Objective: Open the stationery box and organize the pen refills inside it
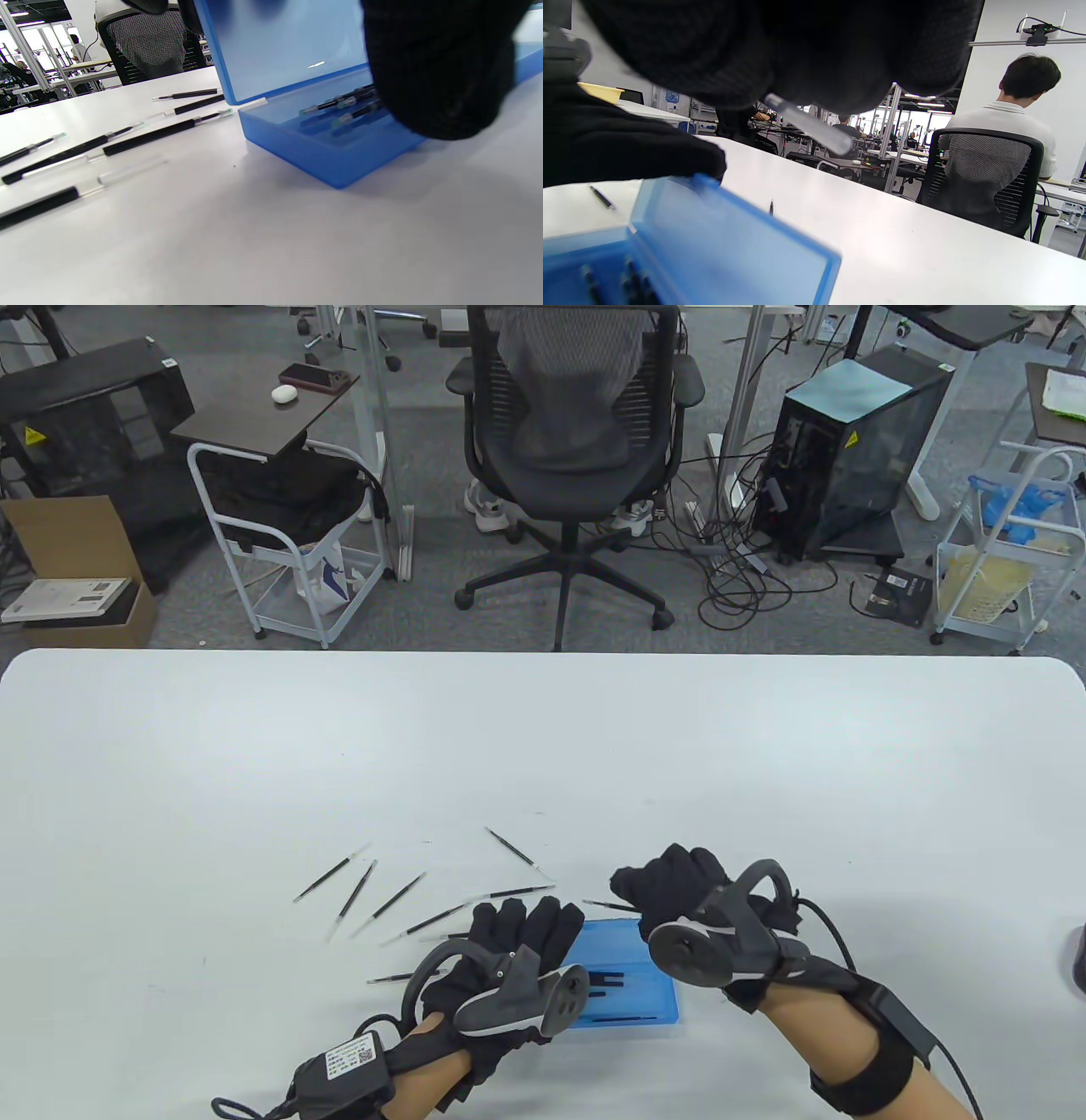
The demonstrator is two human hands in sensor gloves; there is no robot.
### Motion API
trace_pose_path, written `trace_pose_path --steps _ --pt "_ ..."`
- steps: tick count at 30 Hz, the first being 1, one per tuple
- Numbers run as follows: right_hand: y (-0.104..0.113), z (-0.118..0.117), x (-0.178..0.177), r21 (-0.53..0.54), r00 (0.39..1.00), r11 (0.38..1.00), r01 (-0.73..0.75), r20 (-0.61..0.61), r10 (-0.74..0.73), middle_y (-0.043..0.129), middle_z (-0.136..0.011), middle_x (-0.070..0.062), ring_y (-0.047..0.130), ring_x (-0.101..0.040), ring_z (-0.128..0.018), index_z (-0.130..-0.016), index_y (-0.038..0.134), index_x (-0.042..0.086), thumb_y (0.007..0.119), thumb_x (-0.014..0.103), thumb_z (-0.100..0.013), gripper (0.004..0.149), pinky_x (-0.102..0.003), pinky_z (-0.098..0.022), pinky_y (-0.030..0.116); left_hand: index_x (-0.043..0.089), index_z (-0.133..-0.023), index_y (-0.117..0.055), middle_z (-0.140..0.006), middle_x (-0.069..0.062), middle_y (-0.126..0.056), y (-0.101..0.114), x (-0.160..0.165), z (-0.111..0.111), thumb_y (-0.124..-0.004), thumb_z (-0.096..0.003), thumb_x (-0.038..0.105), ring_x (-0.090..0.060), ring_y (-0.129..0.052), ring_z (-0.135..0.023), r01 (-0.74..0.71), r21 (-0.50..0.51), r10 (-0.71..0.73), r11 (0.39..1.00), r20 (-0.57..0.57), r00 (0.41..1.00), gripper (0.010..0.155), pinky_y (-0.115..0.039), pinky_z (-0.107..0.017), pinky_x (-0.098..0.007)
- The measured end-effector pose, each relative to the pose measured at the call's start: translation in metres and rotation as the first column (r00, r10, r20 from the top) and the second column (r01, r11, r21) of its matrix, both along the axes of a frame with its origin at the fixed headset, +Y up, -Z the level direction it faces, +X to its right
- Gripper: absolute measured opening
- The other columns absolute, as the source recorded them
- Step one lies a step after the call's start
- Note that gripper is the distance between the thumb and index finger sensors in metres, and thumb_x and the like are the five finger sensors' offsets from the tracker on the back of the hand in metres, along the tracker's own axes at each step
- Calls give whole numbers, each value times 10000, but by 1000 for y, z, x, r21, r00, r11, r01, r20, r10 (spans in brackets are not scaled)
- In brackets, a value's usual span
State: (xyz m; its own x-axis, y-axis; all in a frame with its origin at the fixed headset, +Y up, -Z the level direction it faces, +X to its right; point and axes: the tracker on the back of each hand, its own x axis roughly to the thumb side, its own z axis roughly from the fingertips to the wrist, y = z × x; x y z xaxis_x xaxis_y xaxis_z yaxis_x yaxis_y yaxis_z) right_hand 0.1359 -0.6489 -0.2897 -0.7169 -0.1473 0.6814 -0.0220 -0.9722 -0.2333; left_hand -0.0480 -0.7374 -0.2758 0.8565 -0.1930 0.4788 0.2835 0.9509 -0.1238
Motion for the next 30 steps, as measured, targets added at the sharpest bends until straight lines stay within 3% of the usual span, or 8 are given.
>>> trace_pose_path --steps 5,17,26,30 --pt "-28 21 6 -48 999 998 -30 21 31 981 -731 -48 991 -323 -643 -952 724 123 934 314 -415 607 -545 -552 834 233 -1131 47 -1282 -54 -88 0 0 0 -858 -360 616 -431 -353 -1193 -5 -4 5 1000 -3 1000 1249 -376 -874 -662" --pt "-73 28 -15 -48 987 986 -158 -11 158 978 -735 -46 990 -320 -639 -955 719 125 929 311 -418 606 -537 -547 834 233 -1131 46 -1282 -54 -87 0 -1 -1 -859 -361 617 -431 -353 -1193 -5 -5 5 1000 -4 1000 1249 -377 -873 -663" --pt "-88 31 -32 21 981 982 -187 -51 188 969 -758 -46 978 -324 -657 -968 705 126 912 310 -431 604 -537 -556 826 231 -1131 44 -1282 -54 -93 0 -1 0 -861 -359 616 -430 -358 -1193 -3 -5 3 1000 -6 1000 1251 -379 -872 -664" --pt "-83 30 -29 22 988 989 -148 -32 149 964 -785 -59 973 -328 -672 -987 691 125 893 316 -444 610 -536 -565 819 232 -1131 43 -1282 -53 -94 0 0 -1 -861 -358 618 -429 -360 -1193 -3 -6 2 1000 -6 1000 1250 -381 -872 -663"
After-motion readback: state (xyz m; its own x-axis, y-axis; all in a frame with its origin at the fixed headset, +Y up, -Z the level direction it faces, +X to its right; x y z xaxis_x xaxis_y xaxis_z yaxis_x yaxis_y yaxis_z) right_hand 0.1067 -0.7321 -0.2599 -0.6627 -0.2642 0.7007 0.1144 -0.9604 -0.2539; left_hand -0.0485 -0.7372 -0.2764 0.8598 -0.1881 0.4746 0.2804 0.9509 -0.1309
